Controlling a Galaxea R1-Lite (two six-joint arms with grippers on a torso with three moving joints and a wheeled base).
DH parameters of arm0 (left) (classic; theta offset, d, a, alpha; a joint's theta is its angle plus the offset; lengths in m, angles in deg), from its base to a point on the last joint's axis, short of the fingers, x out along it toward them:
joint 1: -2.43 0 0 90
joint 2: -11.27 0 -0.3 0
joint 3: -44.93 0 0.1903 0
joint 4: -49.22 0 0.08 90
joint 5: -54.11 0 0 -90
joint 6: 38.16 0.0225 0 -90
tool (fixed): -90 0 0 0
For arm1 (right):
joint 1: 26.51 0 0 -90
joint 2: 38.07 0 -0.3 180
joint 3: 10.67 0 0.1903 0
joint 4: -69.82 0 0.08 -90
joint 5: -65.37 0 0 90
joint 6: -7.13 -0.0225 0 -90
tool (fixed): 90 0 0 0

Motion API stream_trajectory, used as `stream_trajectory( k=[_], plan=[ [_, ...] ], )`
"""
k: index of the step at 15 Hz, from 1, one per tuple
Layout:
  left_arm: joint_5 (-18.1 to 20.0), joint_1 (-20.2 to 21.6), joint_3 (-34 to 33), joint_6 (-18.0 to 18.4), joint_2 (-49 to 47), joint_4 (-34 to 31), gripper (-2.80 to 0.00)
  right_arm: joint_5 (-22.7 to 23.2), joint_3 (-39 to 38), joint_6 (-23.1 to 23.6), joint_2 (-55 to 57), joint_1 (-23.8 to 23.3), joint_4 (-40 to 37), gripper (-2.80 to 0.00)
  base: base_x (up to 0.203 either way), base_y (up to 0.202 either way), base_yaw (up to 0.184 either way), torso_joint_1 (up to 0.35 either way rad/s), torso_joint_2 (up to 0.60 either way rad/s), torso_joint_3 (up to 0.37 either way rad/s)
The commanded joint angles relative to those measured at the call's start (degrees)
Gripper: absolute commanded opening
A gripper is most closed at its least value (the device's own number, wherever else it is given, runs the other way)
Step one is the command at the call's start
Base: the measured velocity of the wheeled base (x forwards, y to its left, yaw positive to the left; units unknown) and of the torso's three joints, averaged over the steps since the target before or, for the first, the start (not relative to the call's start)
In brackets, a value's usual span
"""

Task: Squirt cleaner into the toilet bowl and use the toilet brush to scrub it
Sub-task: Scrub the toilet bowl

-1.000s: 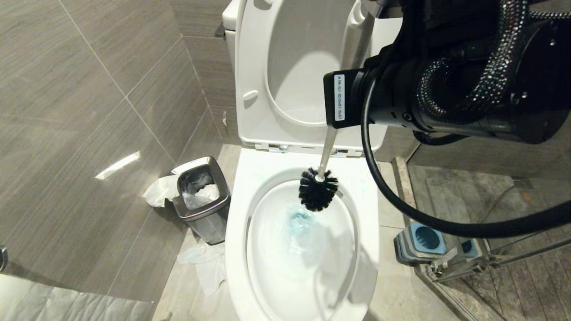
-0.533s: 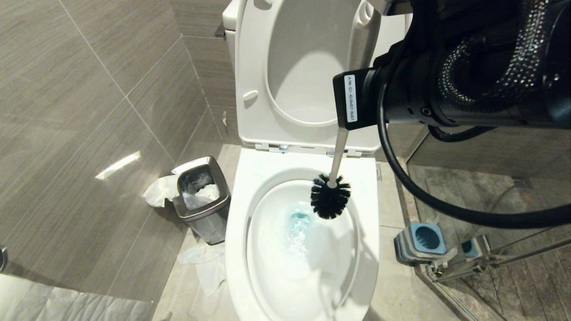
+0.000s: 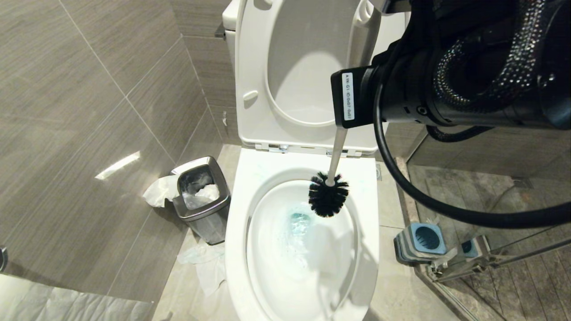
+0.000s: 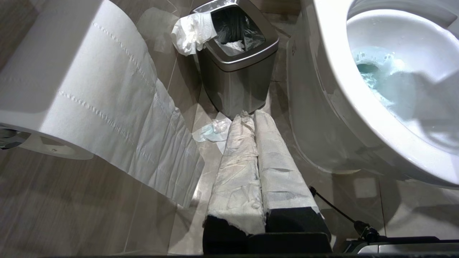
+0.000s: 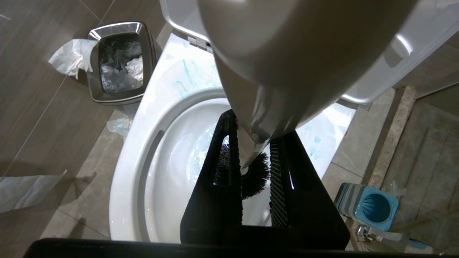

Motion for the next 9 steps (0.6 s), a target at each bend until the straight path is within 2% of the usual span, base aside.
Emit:
stream_trajectory(
  k=[1, 9],
  plan=[
    [-0.01, 0.0, -0.18, -0.04, 0.0, 0.0, -2.8, -0.28, 0.04, -0.36, 0.12, 0.11, -0.14, -2.8, 0.0, 0.0, 0.0, 0.0, 0.0, 0.0],
    [-0.01, 0.0, -0.18, -0.04, 0.0, 0.0, -2.8, -0.28, 0.74, -1.41, 0.55, 0.64, -0.06, -2.8, 0.0, 0.0, 0.0, 0.0, 0.0, 0.0]
  ],
)
